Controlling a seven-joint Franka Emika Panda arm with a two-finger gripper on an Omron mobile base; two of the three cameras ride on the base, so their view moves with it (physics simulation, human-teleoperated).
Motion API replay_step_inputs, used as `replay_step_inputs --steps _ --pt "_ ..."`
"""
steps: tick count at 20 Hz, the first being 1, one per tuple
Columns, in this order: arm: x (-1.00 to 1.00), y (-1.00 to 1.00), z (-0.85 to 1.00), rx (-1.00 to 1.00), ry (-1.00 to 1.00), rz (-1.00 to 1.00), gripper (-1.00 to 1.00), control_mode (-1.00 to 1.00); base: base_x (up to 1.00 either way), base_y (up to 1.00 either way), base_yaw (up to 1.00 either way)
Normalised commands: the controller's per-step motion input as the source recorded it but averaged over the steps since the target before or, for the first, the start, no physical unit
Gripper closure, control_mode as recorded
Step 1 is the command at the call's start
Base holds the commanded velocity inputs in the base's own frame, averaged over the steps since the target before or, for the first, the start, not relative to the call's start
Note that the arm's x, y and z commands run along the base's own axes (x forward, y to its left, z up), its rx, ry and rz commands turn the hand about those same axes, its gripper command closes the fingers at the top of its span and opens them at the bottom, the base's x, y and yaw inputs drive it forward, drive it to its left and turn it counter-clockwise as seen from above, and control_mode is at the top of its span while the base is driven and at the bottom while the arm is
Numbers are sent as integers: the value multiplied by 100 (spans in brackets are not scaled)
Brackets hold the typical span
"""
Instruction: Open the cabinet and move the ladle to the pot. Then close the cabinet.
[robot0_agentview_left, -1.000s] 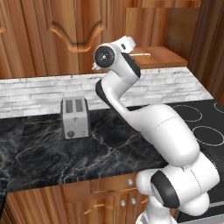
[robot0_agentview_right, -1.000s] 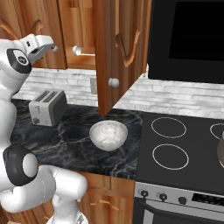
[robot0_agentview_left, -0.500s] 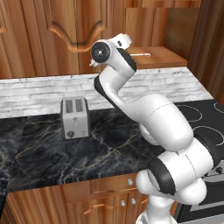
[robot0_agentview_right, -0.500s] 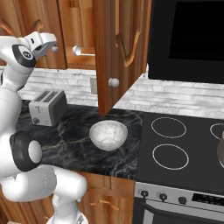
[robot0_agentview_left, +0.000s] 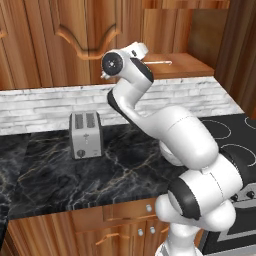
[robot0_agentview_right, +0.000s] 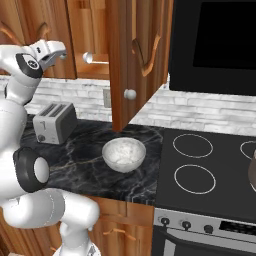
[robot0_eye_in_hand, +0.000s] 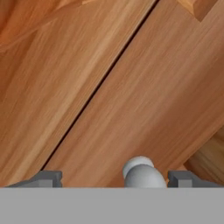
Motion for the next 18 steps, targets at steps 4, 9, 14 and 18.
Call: replay_step_inputs --steps 4,9,14,18 --pt "36 0 -9 2 0 1 -100 -100 0 0 0" --pt "61 0 -20 1 0 2 100 -100 0 0 0" --pt "76 -1 -29 4 -1 9 100 -100 0 0 0" --pt "99 -14 -37 7 0 9 100 -100 0 0 0"
